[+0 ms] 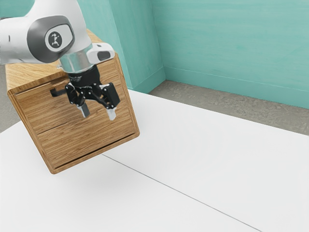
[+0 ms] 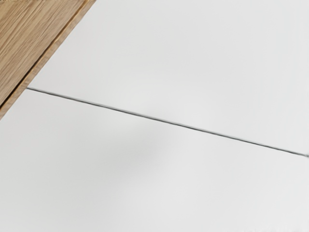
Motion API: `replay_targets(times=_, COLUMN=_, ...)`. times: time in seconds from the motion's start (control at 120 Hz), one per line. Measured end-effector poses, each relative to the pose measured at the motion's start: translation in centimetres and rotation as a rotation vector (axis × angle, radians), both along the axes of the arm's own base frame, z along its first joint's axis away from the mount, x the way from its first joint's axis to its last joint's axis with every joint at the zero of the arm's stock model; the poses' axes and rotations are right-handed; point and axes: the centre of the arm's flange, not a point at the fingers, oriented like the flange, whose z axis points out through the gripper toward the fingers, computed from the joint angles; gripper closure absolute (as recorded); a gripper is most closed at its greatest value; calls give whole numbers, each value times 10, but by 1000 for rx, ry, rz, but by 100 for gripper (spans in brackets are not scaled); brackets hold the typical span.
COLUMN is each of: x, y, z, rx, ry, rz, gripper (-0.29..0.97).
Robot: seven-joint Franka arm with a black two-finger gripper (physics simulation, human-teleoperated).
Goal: Pull the drawer handle with one arm to open the drawer
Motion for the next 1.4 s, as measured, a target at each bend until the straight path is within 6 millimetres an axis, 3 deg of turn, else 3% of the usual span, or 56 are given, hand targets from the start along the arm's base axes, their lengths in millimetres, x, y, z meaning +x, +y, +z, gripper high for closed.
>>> replay_targets(times=0.175, x=1, y=-10, z=5, rx=2, ry=-13, rz=-47, gripper=0)
replay_targets(times=0.208, x=-5, y=-11, z=29, rx=8, ry=-59, rz=-56, gripper=0)
replay_targets(times=0.242, x=-24, y=-15, z=68, rx=22, ry=-131, rz=-73, gripper=0)
replay_targets(times=0.283, x=-45, y=-21, z=104, rx=28, ry=-199, rz=-95, gripper=0)
replay_targets(times=0.35, x=-62, y=-40, z=128, rx=54, ry=-240, rz=-145, gripper=0)
replay_targets(times=0.433, x=-59, y=-62, z=125, rx=109, ry=-221, rz=-197, gripper=0)
replay_targets(times=0.542, x=-41, y=-62, z=102, rx=166, ry=-167, rz=-207, gripper=0)
replay_targets(times=0.65, x=-40, y=-59, z=103, rx=193, ry=-172, rz=-210, gripper=0)
replay_targets(times=0.708, x=-57, y=-63, z=105, rx=205, ry=-191, rz=-238, gripper=0)
replay_targets(times=0.85, x=-120, y=-81, z=76, rx=317, ry=-215, rz=-394, gripper=0)
replay_targets(times=0.983, x=-142, y=-82, z=68, rx=467, ry=-227, rz=-496, gripper=0)
replay_targets(times=1.208, x=-135, y=-69, z=46, rx=638, ry=-192, rz=-575, gripper=0)
replay_targets(times=1.308, x=-123, y=-74, z=50, rx=683, ry=-214, rz=-620, gripper=0)
replay_targets(times=1.4, x=-113, y=-61, z=51, rx=712, ry=-214, rz=-619, gripper=0)
